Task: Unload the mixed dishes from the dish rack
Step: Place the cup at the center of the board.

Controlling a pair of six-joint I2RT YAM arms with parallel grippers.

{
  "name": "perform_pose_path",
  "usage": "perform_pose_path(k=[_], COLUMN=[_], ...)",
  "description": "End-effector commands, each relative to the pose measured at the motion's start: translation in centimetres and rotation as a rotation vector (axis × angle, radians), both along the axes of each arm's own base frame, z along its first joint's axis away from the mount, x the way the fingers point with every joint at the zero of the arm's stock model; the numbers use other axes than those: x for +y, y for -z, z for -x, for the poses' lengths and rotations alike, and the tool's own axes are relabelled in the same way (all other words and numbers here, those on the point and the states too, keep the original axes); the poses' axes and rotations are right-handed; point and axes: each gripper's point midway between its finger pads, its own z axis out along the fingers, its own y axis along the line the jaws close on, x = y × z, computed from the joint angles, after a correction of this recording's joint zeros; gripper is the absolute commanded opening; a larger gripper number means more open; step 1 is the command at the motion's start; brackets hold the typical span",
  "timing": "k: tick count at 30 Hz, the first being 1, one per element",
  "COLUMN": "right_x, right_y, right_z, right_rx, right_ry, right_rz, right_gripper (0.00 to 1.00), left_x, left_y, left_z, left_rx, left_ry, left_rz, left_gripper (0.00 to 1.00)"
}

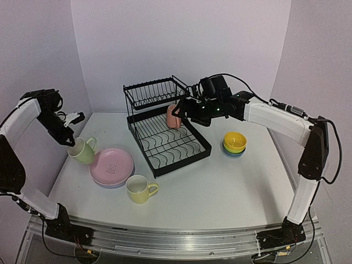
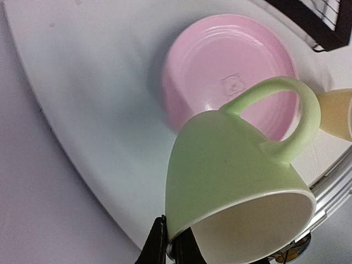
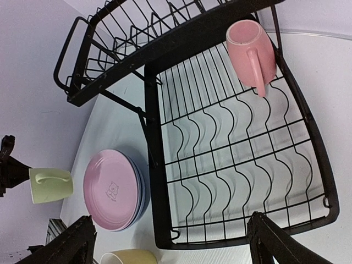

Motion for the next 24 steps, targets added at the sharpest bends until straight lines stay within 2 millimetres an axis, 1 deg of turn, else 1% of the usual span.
perform_pose_path(k=[1, 5, 7, 10, 13, 16, 20, 24], right_x=[0.8, 1.0, 1.2, 1.7, 2.1, 2.4, 2.5, 2.7], right_y=[-0.5, 0.3, 0.8, 1.4, 2.0, 2.5, 3.5, 4.5], right_z=[-0.4, -0.7, -0.9, -1.1, -1.2, -1.3, -2.0, -2.7], right_rx=[-0.043, -0.066, -0.078, -0.091, -0.089, -0.083, -0.074, -0.062], right_ry=[-0.049, -0.077, -0.096, -0.126, -0.147, -0.154, -0.150, -0.142], right_rz=[0.019, 0.056, 0.077, 0.098, 0.103, 0.107, 0.121, 0.128], right_gripper=[0.93, 0.93, 0.93, 0.93, 0.93, 0.94, 0.94, 0.94], left_x=[3.8, 6.7, 7.9, 9.0, 9.4, 9.2, 8.5, 8.4], left_y=[0.8, 4.1, 5.2, 6.7, 8.0, 9.2, 10.3, 11.3], left_z=[0.9, 1.4, 1.3, 0.9, 1.0, 1.0, 1.4, 2.1], left_rx=[0.022, 0.075, 0.088, 0.110, 0.137, 0.163, 0.204, 0.242], left_ry=[-0.059, -0.101, -0.128, -0.166, -0.184, -0.197, -0.226, -0.235], left_rz=[-0.064, -0.127, -0.133, -0.134, -0.134, -0.119, -0.073, -0.069], left_gripper=[0.00, 0.00, 0.00, 0.00, 0.00, 0.00, 0.00, 0.00])
